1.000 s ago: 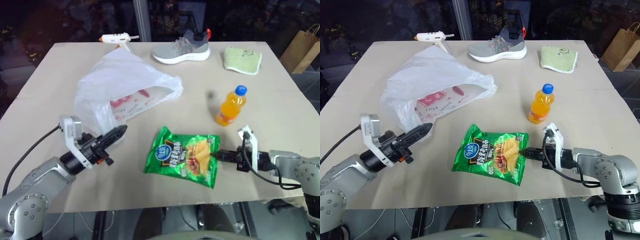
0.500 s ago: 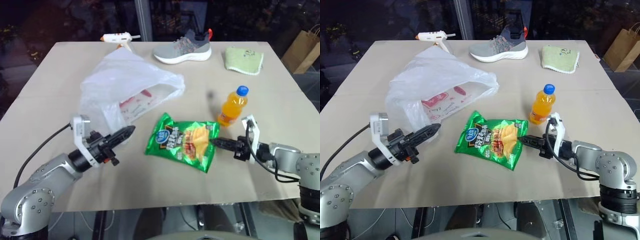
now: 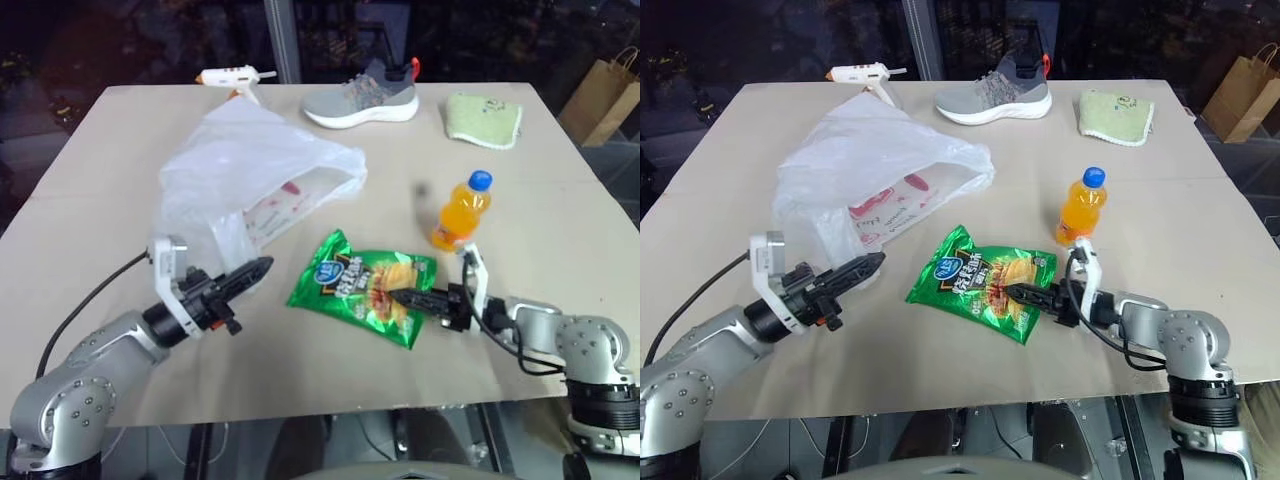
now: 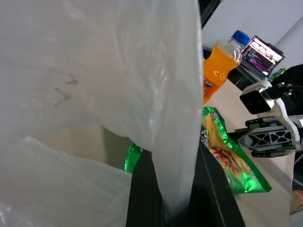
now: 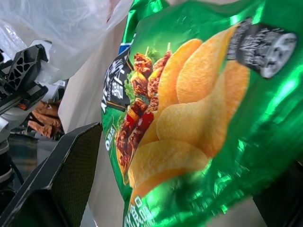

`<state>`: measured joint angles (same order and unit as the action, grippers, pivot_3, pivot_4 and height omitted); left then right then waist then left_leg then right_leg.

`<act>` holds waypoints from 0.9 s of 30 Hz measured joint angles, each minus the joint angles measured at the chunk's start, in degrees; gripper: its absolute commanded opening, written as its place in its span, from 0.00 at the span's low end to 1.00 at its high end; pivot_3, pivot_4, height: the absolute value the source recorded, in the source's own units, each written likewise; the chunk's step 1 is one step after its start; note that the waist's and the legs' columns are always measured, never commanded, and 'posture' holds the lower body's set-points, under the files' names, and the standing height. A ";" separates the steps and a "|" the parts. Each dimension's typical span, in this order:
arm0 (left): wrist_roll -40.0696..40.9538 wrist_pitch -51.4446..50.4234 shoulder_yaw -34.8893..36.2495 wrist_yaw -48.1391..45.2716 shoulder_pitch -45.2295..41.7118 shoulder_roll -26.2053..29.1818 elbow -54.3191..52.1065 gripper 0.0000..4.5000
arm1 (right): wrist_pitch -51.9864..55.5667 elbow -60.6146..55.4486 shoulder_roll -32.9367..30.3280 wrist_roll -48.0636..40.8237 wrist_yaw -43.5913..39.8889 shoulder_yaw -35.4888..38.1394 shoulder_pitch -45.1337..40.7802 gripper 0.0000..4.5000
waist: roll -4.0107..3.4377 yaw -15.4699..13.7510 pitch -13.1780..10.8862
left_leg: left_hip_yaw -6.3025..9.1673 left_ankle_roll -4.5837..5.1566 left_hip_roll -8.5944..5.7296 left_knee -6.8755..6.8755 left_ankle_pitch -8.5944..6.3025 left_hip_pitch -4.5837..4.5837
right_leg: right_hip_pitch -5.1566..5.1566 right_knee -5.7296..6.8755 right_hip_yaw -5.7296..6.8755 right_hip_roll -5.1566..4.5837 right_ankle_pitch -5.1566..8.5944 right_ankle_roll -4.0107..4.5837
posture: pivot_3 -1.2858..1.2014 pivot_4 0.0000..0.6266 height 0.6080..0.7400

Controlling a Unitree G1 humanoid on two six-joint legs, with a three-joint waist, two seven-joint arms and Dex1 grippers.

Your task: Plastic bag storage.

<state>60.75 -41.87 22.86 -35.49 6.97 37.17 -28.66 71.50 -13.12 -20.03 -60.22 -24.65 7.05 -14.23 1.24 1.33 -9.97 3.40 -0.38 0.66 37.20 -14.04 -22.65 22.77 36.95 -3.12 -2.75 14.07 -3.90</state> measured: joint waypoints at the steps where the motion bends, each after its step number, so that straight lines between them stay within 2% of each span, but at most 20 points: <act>1: -0.09 0.10 -0.11 0.00 0.01 -0.05 -0.01 0.00 | -0.06 0.35 1.50 0.11 0.70 -0.33 -0.47 0.99 | 0.00 0.16 0.01 | 0.01 0.00 0.01 0.00 0.00 0.01 | 0.00 0.02 0.00 0.02 0.00 0.00 | 0.52 0.24 1.00; 5: -0.64 0.40 -0.48 0.03 0.19 -0.34 -0.04 0.00 | -0.69 0.73 5.33 0.87 2.51 -1.92 -1.30 0.99 | -0.03 0.72 0.00 | 0.01 0.00 0.01 -0.01 0.00 0.00 | 0.00 0.04 0.00 0.01 0.00 0.00 | 0.52 0.24 1.00; 6: -0.77 0.60 -0.47 0.06 0.30 -0.34 -0.04 0.00 | -0.84 0.73 5.47 1.10 2.64 -1.99 -1.33 0.88 | -0.02 0.78 0.00 | 0.00 0.00 0.00 -0.01 0.00 0.00 | 0.00 0.03 -0.01 0.00 0.00 0.00 | 0.52 0.24 1.00; 8: -0.89 0.77 -0.47 0.08 0.61 -0.34 -0.04 0.00 | -1.11 1.08 5.84 1.84 3.26 -2.06 -1.32 0.73 | -0.03 0.85 0.00 | 0.00 0.00 0.00 -0.01 0.00 0.00 | 0.00 0.03 0.00 0.00 0.00 0.00 | 0.52 0.24 1.00; 10: -0.92 0.88 -0.46 0.09 0.80 -0.34 -0.04 0.00 | -1.23 1.83 5.83 2.48 3.39 -2.23 -1.31 0.47 | -0.05 0.87 -0.01 | 0.02 0.00 0.00 -0.01 0.00 0.00 | 0.01 0.03 0.01 0.00 0.00 0.00 | 0.52 0.24 1.00; 11: -0.93 0.97 -0.46 0.10 0.86 -0.33 -0.04 0.00 | -1.20 2.04 5.83 2.85 3.43 -2.31 -1.30 0.42 | -0.07 0.87 -0.03 | 0.03 0.00 0.00 -0.01 0.00 0.00 | 0.01 0.03 0.02 0.00 0.00 0.01 | 0.52 0.24 1.00; 15: -0.93 1.09 -0.46 0.06 0.99 -0.33 -0.04 0.00 | -0.86 1.38 5.80 2.15 2.66 -2.29 -1.74 0.03 | -0.08 0.90 -0.04 | 0.02 0.00 0.00 -0.01 0.00 -0.01 | 0.01 0.03 0.02 0.00 0.00 0.00 | 0.52 0.24 1.00; 21: -0.97 1.17 -0.52 -0.44 0.07 -0.38 -0.03 0.00 | 1.09 0.64 6.42 -2.71 4.92 1.45 -2.13 0.01 | -0.11 0.81 -0.06 | 0.06 0.00 -0.01 0.00 0.00 -0.03 | 0.01 0.03 0.04 -0.01 0.00 0.00 | 0.52 0.24 1.00; 27: 0.23 1.00 -0.83 -0.99 0.06 -0.36 -0.54 0.00 | -0.47 4.00 8.35 -17.29 15.24 12.96 -5.56 0.01 | -0.16 0.95 -0.09 | 0.05 0.00 -0.01 -0.03 0.00 -0.04 | 0.01 0.02 0.04 -0.01 0.00 0.01 | 0.52 0.24 1.00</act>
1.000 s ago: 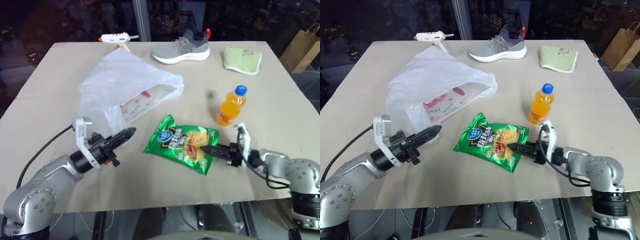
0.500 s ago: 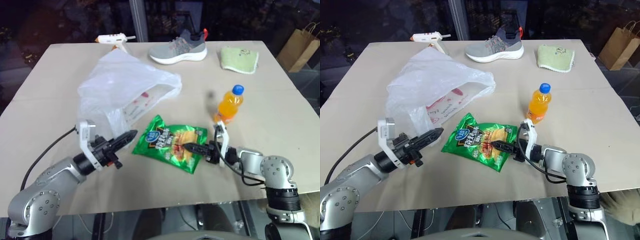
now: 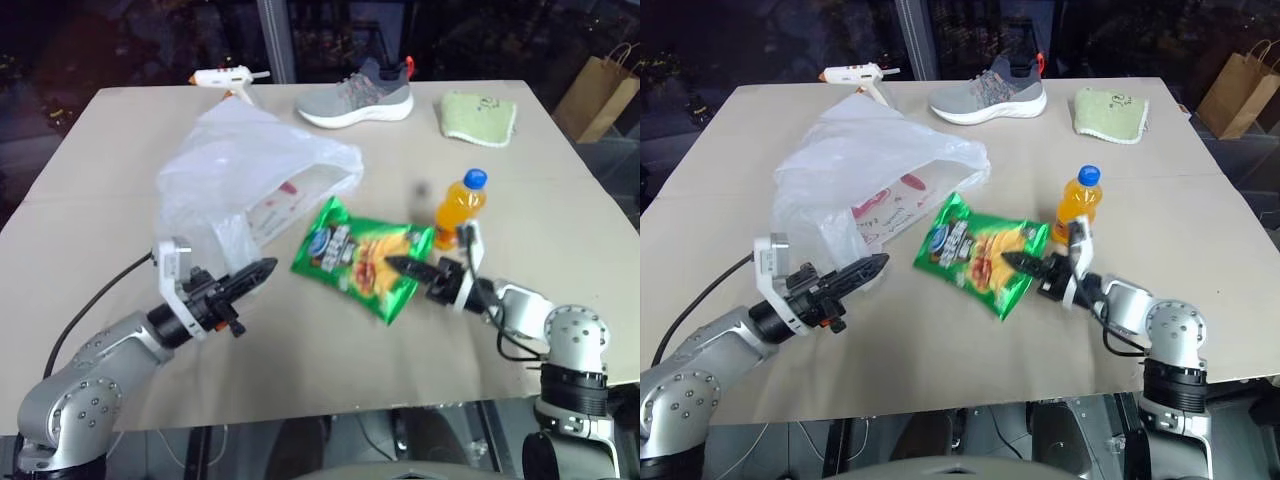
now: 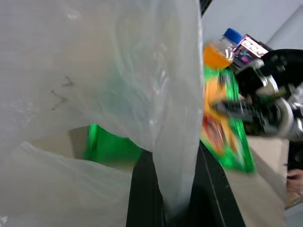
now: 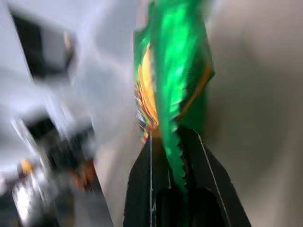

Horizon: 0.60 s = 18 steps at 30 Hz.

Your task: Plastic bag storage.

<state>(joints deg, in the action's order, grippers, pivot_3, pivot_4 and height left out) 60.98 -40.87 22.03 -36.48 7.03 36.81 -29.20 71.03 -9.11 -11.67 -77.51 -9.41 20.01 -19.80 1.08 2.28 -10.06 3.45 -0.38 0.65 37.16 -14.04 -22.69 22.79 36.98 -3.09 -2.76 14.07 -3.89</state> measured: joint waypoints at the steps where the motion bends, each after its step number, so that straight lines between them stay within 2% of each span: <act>1: 0.05 0.01 0.03 0.00 -0.02 0.02 -0.20 0.00 | -0.59 0.45 -0.48 -3.67 2.06 1.32 -0.23 0.01 | -0.02 -0.03 -0.01 | 0.02 0.00 0.00 -0.02 0.00 -0.01 | 0.00 0.00 0.02 0.00 0.00 0.00 | 0.52 0.24 1.00; 8: 1.07 -0.01 0.33 0.02 -0.44 0.04 -0.20 0.00 | -3.62 0.96 -2.57 -13.27 8.24 1.84 -0.04 0.01 | -0.05 0.08 -0.03 | 0.00 0.00 0.01 -0.02 0.00 -0.02 | 0.02 -0.01 0.00 0.01 0.00 0.00 | 0.52 0.24 1.00; 14: 3.40 -0.99 -3.14 0.31 -3.48 -0.76 -1.81 0.00 | -7.83 4.42 5.64 -13.58 12.36 -5.68 -3.91 0.01 | -0.09 0.21 -0.05 | -0.01 0.00 0.03 -0.02 0.00 -0.04 | 0.08 0.04 -0.02 0.04 0.00 0.00 | 0.52 0.24 1.00; 18: 3.41 -1.40 -6.07 0.14 -3.97 -0.91 -2.00 0.00 | -9.52 6.78 8.54 -13.46 12.43 -8.16 -6.53 0.01 | -0.09 -0.05 -0.05 | -0.01 0.00 -0.03 -0.02 0.00 -0.18 | 0.19 0.03 -0.02 -0.02 -0.01 -0.01 | 0.52 0.24 1.00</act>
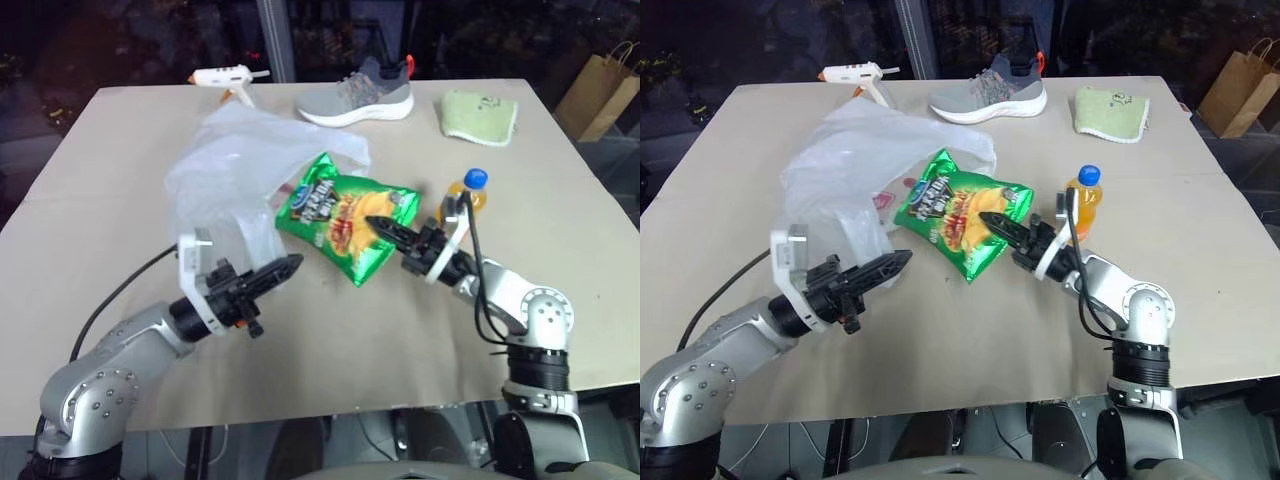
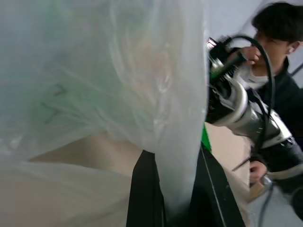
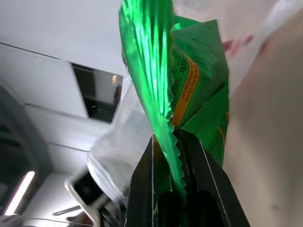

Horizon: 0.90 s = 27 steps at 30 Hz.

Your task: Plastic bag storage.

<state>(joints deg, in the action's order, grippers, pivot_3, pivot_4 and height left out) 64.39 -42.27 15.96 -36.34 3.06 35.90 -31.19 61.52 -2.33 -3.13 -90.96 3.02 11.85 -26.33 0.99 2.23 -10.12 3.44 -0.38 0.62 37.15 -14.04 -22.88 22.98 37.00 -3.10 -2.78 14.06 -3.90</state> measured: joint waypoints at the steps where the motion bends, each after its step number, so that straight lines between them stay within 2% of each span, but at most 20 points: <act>1: -0.11 0.01 -0.69 -0.12 -0.02 -0.08 0.01 0.00 | -0.51 0.48 0.50 0.00 -0.07 -0.20 -0.61 0.01 | 0.00 0.03 0.00 | -0.01 0.00 0.00 0.00 0.00 0.00 | 0.00 0.00 0.00 0.00 0.00 0.00 | 0.52 0.24 1.00; 6: -0.78 0.23 -3.09 -0.44 -2.00 -1.26 0.48 0.00 | -1.16 3.04 2.01 0.00 -0.60 -1.01 -2.82 0.01 | -0.01 0.11 -0.01 | 0.02 0.00 0.02 -0.03 0.00 0.00 | 0.05 0.06 0.02 0.03 0.01 0.01 | 0.52 0.24 1.00; 12: -0.61 0.05 -5.81 -1.02 -6.50 -2.91 0.74 0.00 | -2.38 12.52 5.38 3.74 -4.03 -2.16 -8.82 0.01 | -0.02 0.37 -0.01 | -0.05 0.00 0.03 -0.02 0.00 0.01 | 0.12 0.14 -0.05 0.06 0.00 0.01 | 0.52 0.24 1.00; 21: 1.03 -2.25 -9.91 -4.43 -11.29 -3.12 1.17 0.00 | -5.13 28.59 10.36 16.42 -11.79 -5.07 -22.27 0.01 | -0.04 0.35 -0.02 | -0.11 -0.01 0.01 -0.03 0.01 -0.03 | 0.35 0.50 -0.13 0.07 0.02 0.04 | 0.52 0.24 1.00; 24: 0.99 -2.68 -10.14 -5.40 -11.35 -3.02 1.84 0.00 | -5.72 30.39 10.36 22.68 -15.26 -7.44 -24.02 0.21 | -0.04 0.31 -0.02 | -0.10 -0.01 0.01 -0.02 0.01 -0.04 | 0.35 0.52 -0.12 0.07 0.03 0.06 | 0.52 0.24 1.00; 27: 0.91 -2.85 -10.76 -5.83 -11.79 -3.12 2.48 0.00 | -8.05 31.78 10.39 28.34 -16.92 -8.73 -24.20 0.50 | -0.04 0.32 -0.02 | -0.11 -0.01 0.00 -0.02 0.01 -0.04 | 0.36 0.54 -0.13 0.07 0.03 0.06 | 0.52 0.24 1.00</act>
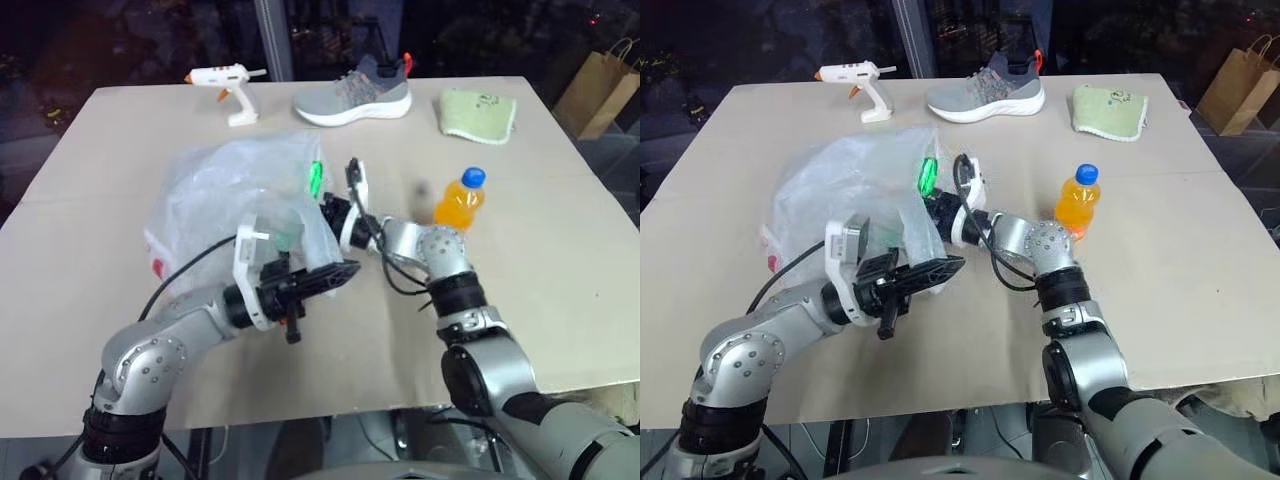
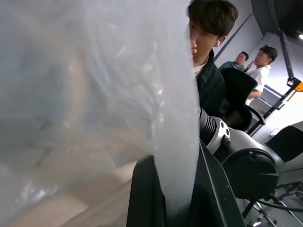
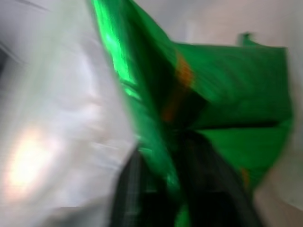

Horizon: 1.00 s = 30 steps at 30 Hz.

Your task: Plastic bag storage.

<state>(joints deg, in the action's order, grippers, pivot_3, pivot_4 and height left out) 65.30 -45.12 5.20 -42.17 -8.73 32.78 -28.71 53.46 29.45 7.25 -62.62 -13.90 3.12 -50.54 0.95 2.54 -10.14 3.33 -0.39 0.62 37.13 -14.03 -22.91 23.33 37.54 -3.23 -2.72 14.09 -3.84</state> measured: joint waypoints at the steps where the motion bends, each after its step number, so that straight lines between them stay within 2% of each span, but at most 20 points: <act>1: 0.00 0.00 -0.01 -0.03 0.02 -0.02 0.10 0.00 | -0.31 0.09 -0.02 1.40 -0.51 -0.03 0.00 0.60 | 0.00 0.01 0.00 | -0.01 0.00 0.00 0.00 0.00 0.00 | 0.01 0.02 -0.01 0.00 0.00 0.00 | 0.52 0.24 1.00; 4: 0.06 0.01 0.21 -0.05 0.26 -0.12 0.25 0.00 | -1.34 -2.09 -2.13 7.43 -3.76 -2.75 0.61 0.95 | 0.00 0.02 0.00 | -0.02 0.00 0.00 0.00 0.00 -0.02 | 0.08 0.08 -0.03 0.00 0.01 0.01 | 0.52 0.24 1.00; 5: 0.16 0.02 0.66 -0.02 0.52 -0.16 0.28 0.00 | -1.60 -3.42 -3.12 9.30 -4.84 -3.84 1.32 0.99 | 0.00 0.01 0.00 | -0.02 0.00 0.01 0.00 0.00 -0.02 | 0.08 0.08 -0.03 0.00 0.01 0.02 | 0.52 0.24 1.00; 12: 6.79 0.64 9.47 4.15 1.64 -0.95 1.28 0.00 | -1.12 -9.27 -13.08 16.58 -12.13 -5.35 6.25 0.99 | 0.01 -0.08 0.00 | -0.02 0.00 0.00 0.04 0.00 -0.05 | 0.09 0.10 -0.02 -0.02 0.01 0.02 | 0.52 0.24 1.00; 19: 18.34 2.28 20.02 12.31 4.13 -0.96 1.31 0.00 | 1.12 -16.70 -18.92 18.53 -16.29 -4.99 9.35 0.99 | 0.01 -0.02 -0.01 | -0.03 0.00 0.01 0.02 0.00 -0.06 | 0.11 0.08 -0.04 -0.03 0.02 0.03 | 0.52 0.24 1.00; 23: 22.33 3.29 26.00 15.27 9.18 -0.54 2.08 0.00 | 1.41 -20.89 -22.55 19.10 -20.10 -5.00 11.01 0.99 | 0.02 0.00 -0.01 | -0.09 0.00 0.00 0.03 0.00 -0.06 | 0.12 0.07 -0.09 -0.06 0.02 0.03 | 0.52 0.24 1.00; 27: 23.75 4.56 28.87 17.67 12.34 -0.88 3.07 0.00 | -4.05 -20.98 -23.31 22.08 -20.56 -2.63 10.93 0.99 | 0.03 -0.20 -0.01 | -0.02 0.00 0.00 0.03 0.00 -0.05 | 0.11 0.11 -0.02 -0.04 0.02 0.03 | 0.52 0.24 1.00; 30: 23.77 5.22 28.97 18.49 13.36 -1.21 3.85 0.00 | -6.91 -21.39 -22.31 24.50 -21.53 -3.97 10.89 0.99 | 0.04 -0.16 -0.01 | -0.05 -0.01 0.00 0.03 0.00 -0.04 | 0.11 0.12 -0.05 -0.04 0.02 0.03 | 0.52 0.24 1.00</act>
<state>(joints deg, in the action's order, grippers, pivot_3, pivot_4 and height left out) 89.07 -39.90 34.17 -23.69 4.63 31.58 -24.86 46.55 8.06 -15.06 -38.12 -35.42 -0.85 -39.64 0.99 2.38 -10.15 3.28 -0.39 0.62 37.16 -14.03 -22.95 23.44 37.66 -3.29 -2.76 14.12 -3.81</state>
